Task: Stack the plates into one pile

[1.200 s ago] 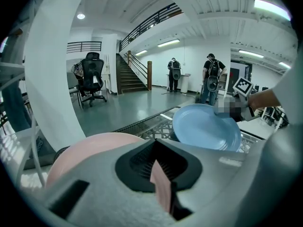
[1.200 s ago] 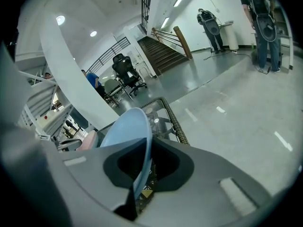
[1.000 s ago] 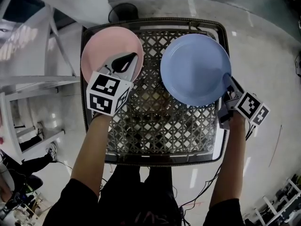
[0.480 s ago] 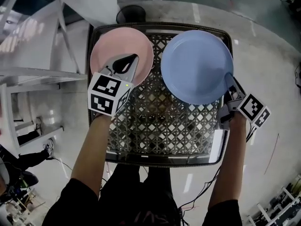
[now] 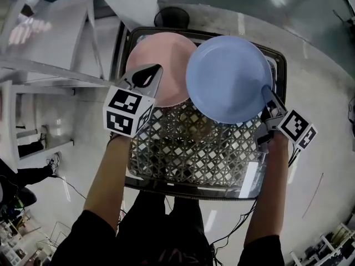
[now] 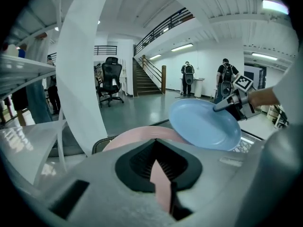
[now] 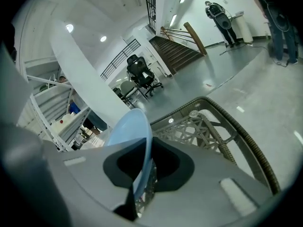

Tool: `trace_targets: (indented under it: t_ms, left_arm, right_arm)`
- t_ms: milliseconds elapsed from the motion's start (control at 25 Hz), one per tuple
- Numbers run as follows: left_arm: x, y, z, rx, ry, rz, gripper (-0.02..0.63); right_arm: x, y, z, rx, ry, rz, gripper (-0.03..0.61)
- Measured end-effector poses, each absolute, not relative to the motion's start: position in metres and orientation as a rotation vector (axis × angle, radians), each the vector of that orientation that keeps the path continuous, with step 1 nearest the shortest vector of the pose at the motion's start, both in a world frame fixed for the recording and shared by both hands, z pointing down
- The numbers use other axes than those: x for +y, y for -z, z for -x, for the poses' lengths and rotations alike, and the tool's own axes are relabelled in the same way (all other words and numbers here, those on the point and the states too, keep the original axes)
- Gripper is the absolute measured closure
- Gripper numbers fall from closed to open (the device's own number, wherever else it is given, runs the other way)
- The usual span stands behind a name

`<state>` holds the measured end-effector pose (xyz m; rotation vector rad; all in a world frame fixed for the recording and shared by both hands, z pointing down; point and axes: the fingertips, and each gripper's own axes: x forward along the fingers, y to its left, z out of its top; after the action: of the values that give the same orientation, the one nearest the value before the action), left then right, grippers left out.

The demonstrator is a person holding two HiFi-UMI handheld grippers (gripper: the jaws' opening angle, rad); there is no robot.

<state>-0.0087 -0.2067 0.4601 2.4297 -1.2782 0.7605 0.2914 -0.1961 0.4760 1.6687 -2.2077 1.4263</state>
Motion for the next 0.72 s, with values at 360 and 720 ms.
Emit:
trace_targets:
  t_ms: [360, 720]
  left_arm:
    - [-0.206, -0.469, 0.057, -1.393, -0.750, -2.344, 0.618]
    - [-0.197, -0.471, 0.125, -1.502, -0.734, -2.256, 0.618]
  right_arm:
    - [-0.228, -0.490, -0.234, -2.278, -1.439, -1.517, 0.538]
    - [-0.246, -0.498, -0.155, -2.321, -1.428, -1.363, 0.537]
